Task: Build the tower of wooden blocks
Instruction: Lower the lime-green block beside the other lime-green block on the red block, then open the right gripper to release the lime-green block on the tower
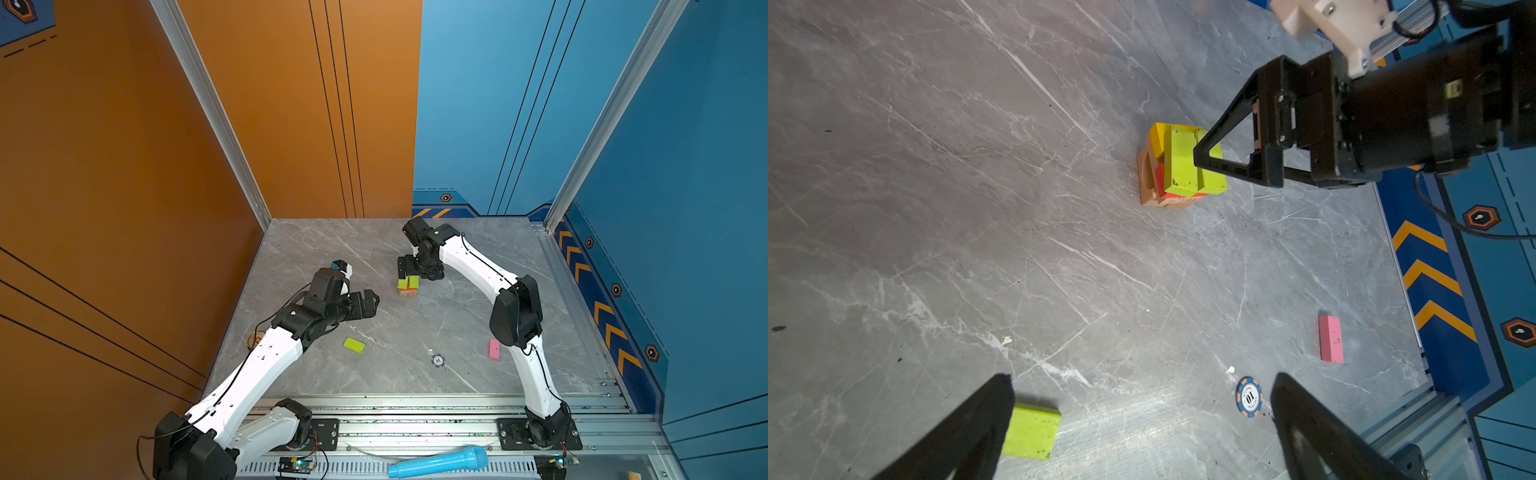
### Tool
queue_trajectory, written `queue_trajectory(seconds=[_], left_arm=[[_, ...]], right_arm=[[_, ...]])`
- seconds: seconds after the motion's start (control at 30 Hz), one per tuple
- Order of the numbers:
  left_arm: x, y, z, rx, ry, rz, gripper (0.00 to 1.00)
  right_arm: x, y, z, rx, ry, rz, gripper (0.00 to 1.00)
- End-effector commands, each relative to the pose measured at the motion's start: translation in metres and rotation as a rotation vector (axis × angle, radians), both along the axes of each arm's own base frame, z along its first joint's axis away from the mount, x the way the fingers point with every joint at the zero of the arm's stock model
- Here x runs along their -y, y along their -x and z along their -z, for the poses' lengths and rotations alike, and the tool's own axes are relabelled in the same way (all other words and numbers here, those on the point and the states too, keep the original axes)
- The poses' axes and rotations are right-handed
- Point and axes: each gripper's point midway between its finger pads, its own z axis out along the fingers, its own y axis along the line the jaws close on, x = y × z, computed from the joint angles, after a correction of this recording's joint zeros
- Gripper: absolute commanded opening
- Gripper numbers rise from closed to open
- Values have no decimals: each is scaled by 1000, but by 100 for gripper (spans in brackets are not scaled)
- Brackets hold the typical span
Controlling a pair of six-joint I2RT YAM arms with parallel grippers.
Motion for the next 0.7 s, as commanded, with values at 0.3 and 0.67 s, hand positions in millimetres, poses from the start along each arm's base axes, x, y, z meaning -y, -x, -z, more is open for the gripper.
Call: queue_trajectory(seconds=[0.3, 0.67], left_arm=[[-12, 8, 3, -9, -8, -13, 98], [-12, 5, 5, -18, 12, -17, 98]], right_arm=[[-1, 0, 12, -28, 70, 35, 92], [-7, -5, 21, -36, 83, 26, 82]])
